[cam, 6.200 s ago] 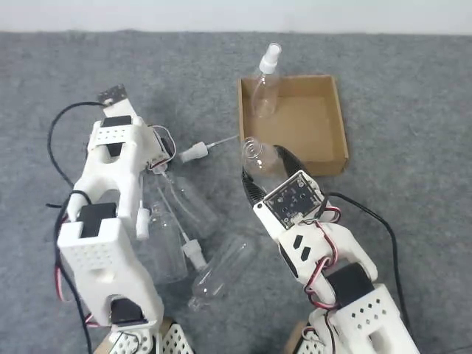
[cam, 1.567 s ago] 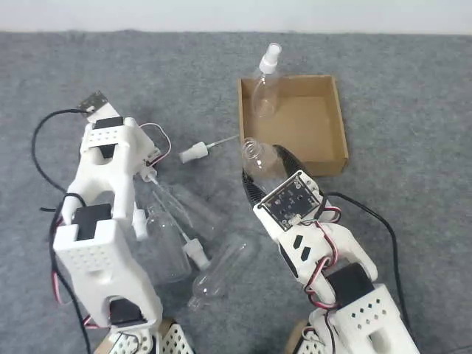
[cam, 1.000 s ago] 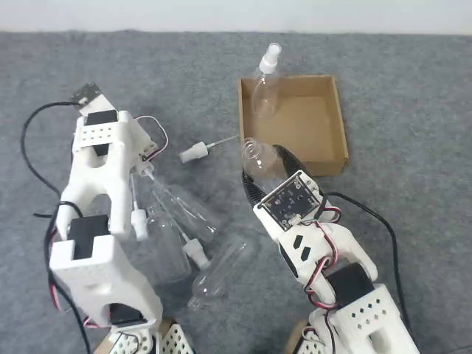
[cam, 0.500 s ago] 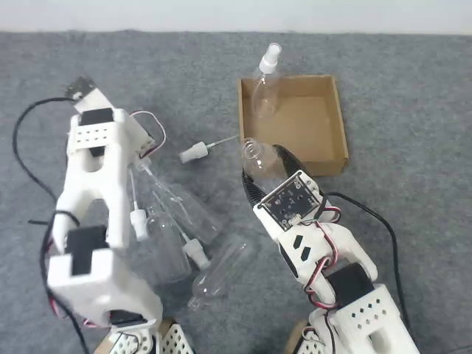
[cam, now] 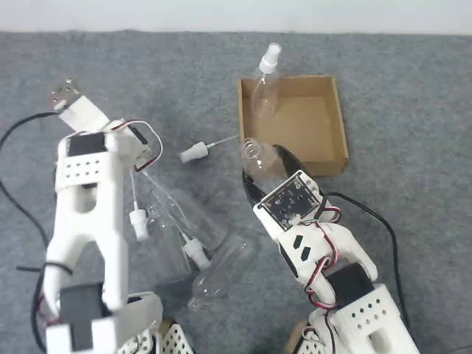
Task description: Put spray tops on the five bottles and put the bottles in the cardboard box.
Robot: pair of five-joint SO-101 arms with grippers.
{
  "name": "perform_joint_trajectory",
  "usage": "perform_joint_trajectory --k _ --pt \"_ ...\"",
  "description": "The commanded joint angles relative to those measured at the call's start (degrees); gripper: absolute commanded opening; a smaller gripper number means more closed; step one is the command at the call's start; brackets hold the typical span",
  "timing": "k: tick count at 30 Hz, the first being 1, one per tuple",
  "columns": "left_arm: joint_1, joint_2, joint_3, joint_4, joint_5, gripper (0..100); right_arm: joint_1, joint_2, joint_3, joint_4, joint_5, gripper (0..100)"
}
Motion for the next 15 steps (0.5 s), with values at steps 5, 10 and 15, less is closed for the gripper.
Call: perform_joint_trajectory --k 5,10,15 --pt "0.0 -15.03 7.78 -6.59 0.7 1 0.48 -1.1 -0.53 -1.71 0.88 4.5" --pt "-0.09 -21.89 14.02 -11.25 0.7 1 0.4 -1.1 -0.53 -1.71 0.88 4.5" --pt "-2.73 -28.22 20.09 -17.14 0.7 1 0.4 -1.1 -0.53 -1.71 0.88 4.5"
